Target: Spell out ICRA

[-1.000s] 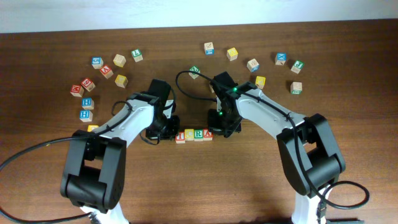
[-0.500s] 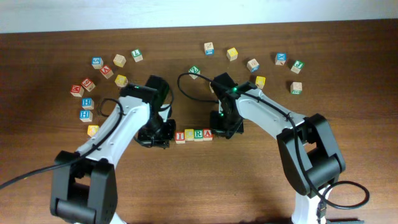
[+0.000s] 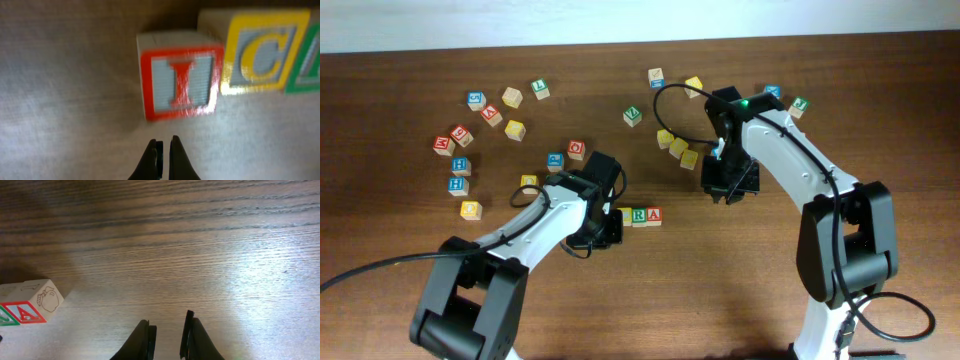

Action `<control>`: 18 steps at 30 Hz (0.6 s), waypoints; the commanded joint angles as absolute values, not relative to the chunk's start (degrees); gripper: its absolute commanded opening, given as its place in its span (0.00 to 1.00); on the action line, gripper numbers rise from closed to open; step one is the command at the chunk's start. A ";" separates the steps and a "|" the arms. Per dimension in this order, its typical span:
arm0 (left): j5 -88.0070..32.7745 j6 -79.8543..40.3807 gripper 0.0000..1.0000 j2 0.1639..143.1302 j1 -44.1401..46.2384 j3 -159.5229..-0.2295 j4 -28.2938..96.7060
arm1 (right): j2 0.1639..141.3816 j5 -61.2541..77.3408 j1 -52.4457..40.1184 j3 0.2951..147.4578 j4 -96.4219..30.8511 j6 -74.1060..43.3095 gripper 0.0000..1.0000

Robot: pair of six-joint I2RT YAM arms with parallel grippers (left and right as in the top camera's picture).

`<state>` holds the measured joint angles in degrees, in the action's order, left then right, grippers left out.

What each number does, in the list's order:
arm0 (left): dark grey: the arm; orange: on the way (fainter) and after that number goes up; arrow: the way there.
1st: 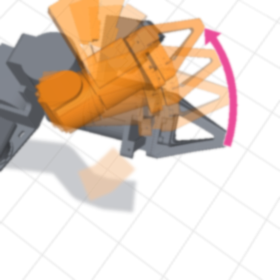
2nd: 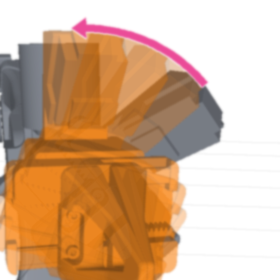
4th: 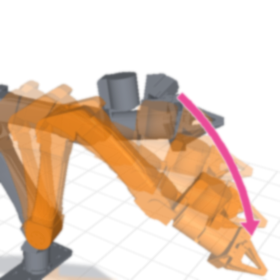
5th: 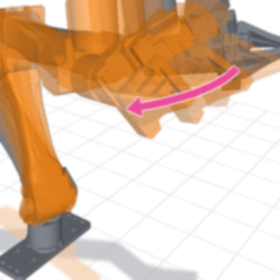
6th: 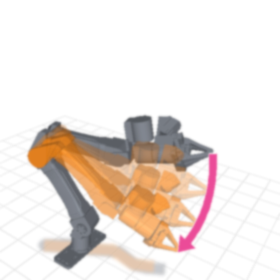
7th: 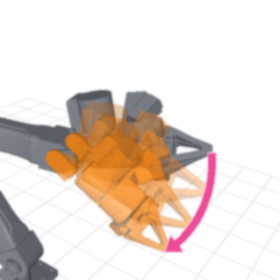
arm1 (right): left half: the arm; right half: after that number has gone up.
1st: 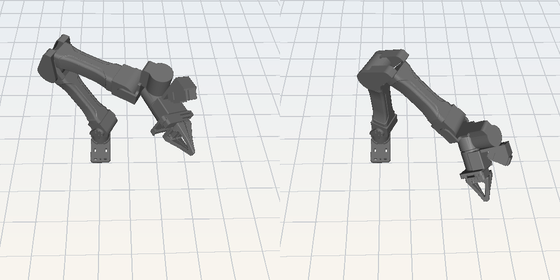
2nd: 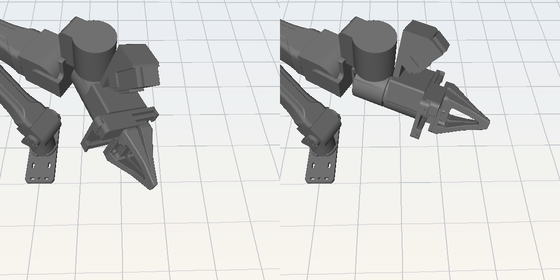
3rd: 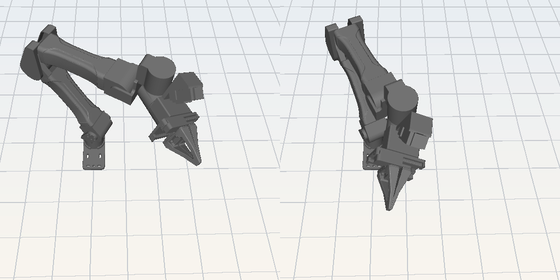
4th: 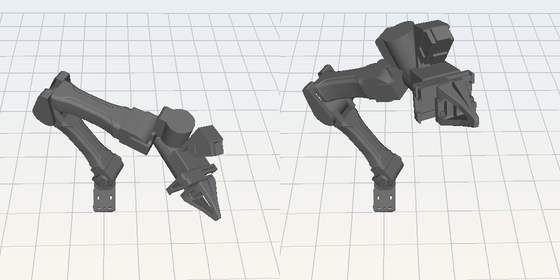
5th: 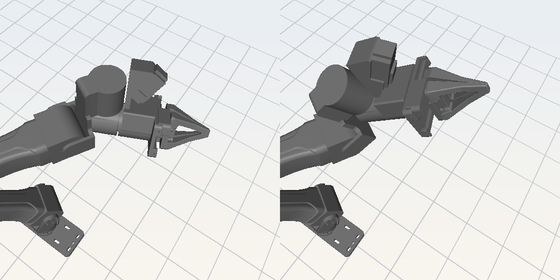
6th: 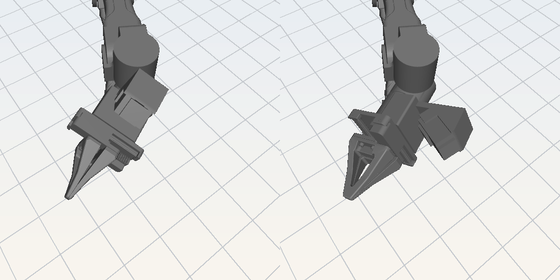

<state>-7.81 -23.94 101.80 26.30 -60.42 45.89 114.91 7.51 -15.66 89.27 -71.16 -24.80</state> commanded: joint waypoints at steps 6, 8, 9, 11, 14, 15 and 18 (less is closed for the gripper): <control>-5.98 -24.86 0.00 101.23 26.48 -59.29 42.85 | 113.84 7.01 -15.18 90.17 -70.91 -23.94 0.14; -5.98 -24.86 0.00 101.23 26.48 -59.18 42.83 | 113.84 7.01 -15.20 90.17 -70.91 -23.97 0.14; -5.98 -24.86 0.00 101.23 26.48 -59.18 42.70 | 113.84 7.01 -15.18 90.17 -70.91 -23.97 0.14; -5.96 -24.84 0.00 101.23 26.48 -59.18 42.04 | 113.84 7.01 -15.20 90.17 -70.91 -23.94 0.14; -5.96 -24.84 0.00 101.23 26.48 -59.18 41.95 | 113.84 7.01 -15.20 90.17 -70.91 -23.94 0.14; -5.96 -24.86 0.00 101.23 26.48 -59.18 41.71 | 113.84 7.01 -15.20 90.17 -70.91 -23.94 0.14; -5.96 -24.86 0.00 101.23 26.48 -59.18 40.56 | 113.84 7.01 -15.20 90.17 -70.91 -23.94 0.14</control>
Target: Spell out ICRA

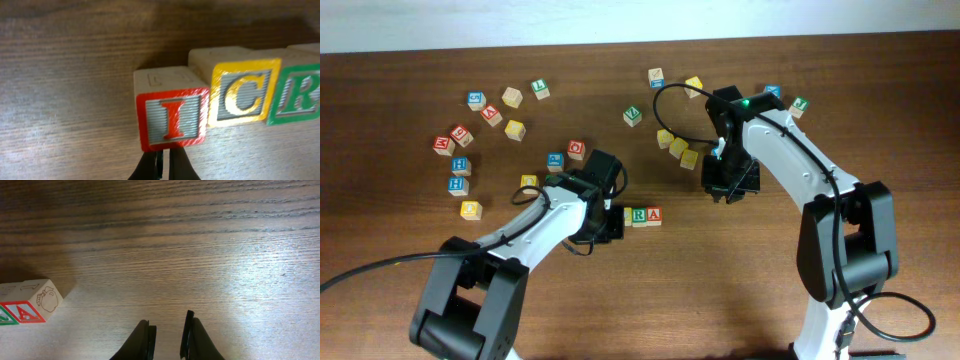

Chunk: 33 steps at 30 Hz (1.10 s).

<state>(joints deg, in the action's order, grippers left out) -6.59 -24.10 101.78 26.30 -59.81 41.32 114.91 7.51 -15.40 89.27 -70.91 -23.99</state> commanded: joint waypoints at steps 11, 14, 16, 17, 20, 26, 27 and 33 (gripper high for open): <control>-5.93 -24.84 0.00 101.23 26.48 -59.18 39.46 | 113.84 7.01 -15.35 90.17 -70.81 -23.94 0.14; -5.89 -24.82 0.00 101.23 26.48 -59.18 39.46 | 113.84 7.03 -15.35 90.17 -70.76 -23.94 0.14; -5.89 -24.82 0.00 101.23 26.48 -59.16 39.46 | 113.84 7.01 -15.35 90.17 -70.74 -23.94 0.14; -5.63 -24.82 0.00 101.23 26.46 -59.18 39.46 | 113.84 7.03 -15.35 90.17 -70.74 -23.94 0.14; -4.91 -24.80 0.00 101.21 26.41 -59.22 39.48 | 113.84 7.03 -15.35 90.17 -70.74 -23.97 0.14; -6.31 -24.77 0.00 96.92 26.41 -62.04 43.55 | 113.84 7.03 -15.35 90.17 -70.24 -23.99 0.13; -6.57 -24.77 0.00 95.44 26.39 -62.08 44.45 | 113.84 7.03 -15.35 90.17 -70.24 -23.99 0.13; -3.77 -21.87 0.00 92.38 16.84 -61.98 44.80 | 113.84 9.02 -17.67 83.81 -66.54 -24.03 0.10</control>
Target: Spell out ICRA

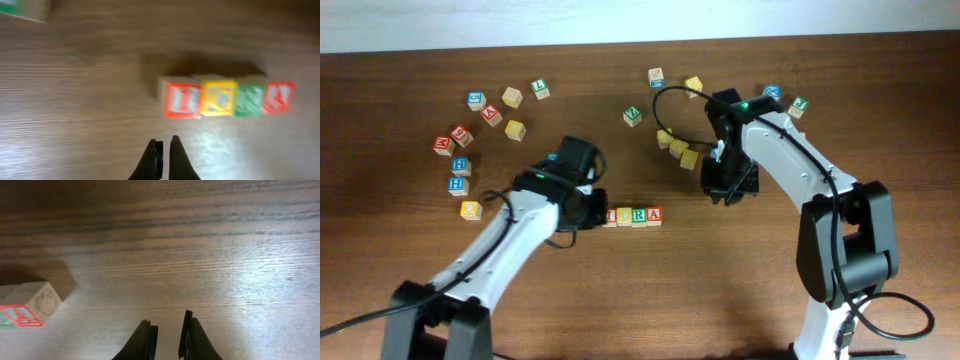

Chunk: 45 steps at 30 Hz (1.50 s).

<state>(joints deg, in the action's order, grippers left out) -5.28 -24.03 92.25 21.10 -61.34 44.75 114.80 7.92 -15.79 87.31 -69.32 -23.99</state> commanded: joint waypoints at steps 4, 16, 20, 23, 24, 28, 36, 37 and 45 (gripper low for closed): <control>-3.84 -20.95 0.00 97.49 15.31 -61.98 43.94 | 113.84 14.94 -21.04 80.84 -58.57 -24.56 0.08; -9.89 -20.95 0.00 103.09 15.75 -61.98 40.34 | 114.93 14.81 -27.49 80.40 -50.52 -32.08 0.05; -12.08 -20.95 0.00 104.68 15.77 -61.98 39.40 | 115.04 15.03 -27.86 79.92 -50.54 -33.12 0.05; -12.75 -20.95 0.00 104.68 15.77 -61.98 39.22 | 115.63 14.98 -30.33 79.92 -49.39 -33.54 0.05; -12.78 -20.95 0.00 104.68 15.77 -61.98 39.22 | 115.79 15.03 -30.79 79.92 -48.95 -33.63 0.05; -12.88 -20.95 0.00 104.68 17.12 -61.98 39.22 | 115.81 14.81 -31.44 79.92 -47.92 -33.98 0.05; -12.88 -20.95 0.00 104.68 17.63 -61.98 39.66 | 115.81 14.15 -31.44 79.92 -48.05 -33.95 0.04; -12.86 -20.95 0.00 104.68 17.63 -61.98 39.64 | 115.81 14.13 -31.44 79.92 -48.49 -33.95 0.04; -12.67 -20.93 0.00 104.68 17.43 -61.98 39.77 | 115.74 14.39 -29.36 79.94 -50.59 -33.93 0.05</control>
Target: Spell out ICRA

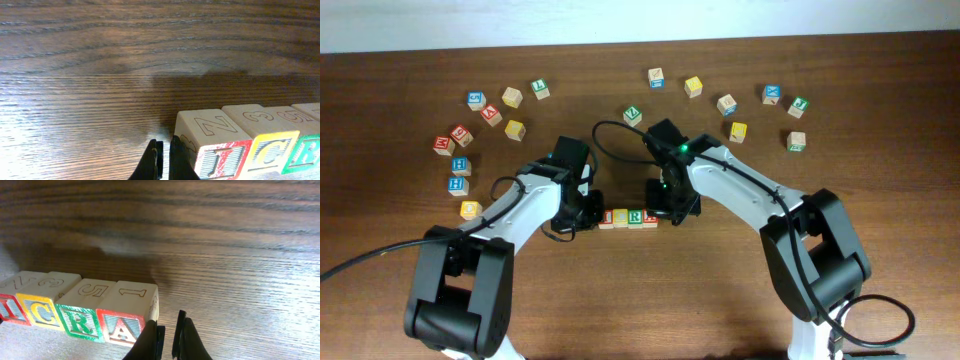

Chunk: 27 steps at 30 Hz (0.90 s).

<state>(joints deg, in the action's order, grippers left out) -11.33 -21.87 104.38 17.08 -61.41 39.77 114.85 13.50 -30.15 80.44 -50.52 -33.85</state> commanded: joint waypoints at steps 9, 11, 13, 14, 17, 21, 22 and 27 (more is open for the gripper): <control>-11.99 -20.93 0.00 104.53 15.20 -62.37 41.06 | 113.82 8.80 -29.17 83.33 -57.30 -34.59 0.07; -11.55 -20.95 0.00 104.22 13.65 -62.43 41.17 | 113.82 9.13 -29.17 85.25 -60.36 -34.57 0.07; -9.02 -21.04 0.00 104.22 11.66 -62.43 41.21 | 113.82 17.91 -30.20 85.80 -64.69 -30.52 0.09; -8.21 -22.09 0.00 104.22 10.81 -62.43 41.19 | 113.82 18.87 -31.59 85.78 -66.72 -30.04 0.09; -7.66 -24.23 0.00 104.22 8.29 -62.41 41.23 | 113.84 18.33 -37.06 85.49 -64.77 -31.20 0.09; -7.68 -24.43 0.00 104.22 4.19 -62.41 43.79 | 113.89 9.78 -42.22 84.53 -58.13 -42.11 0.04; -7.66 -24.43 0.00 104.22 2.92 -62.41 44.58 | 113.93 8.21 -43.29 84.53 -56.38 -42.33 0.04; -7.68 -24.43 0.00 104.22 0.38 -62.41 45.67 | 115.94 5.50 -44.66 84.47 -54.61 -43.18 0.04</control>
<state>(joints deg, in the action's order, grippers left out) -8.12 -23.66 104.38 1.17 -61.63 45.54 114.80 7.88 -44.12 84.75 -54.81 -42.09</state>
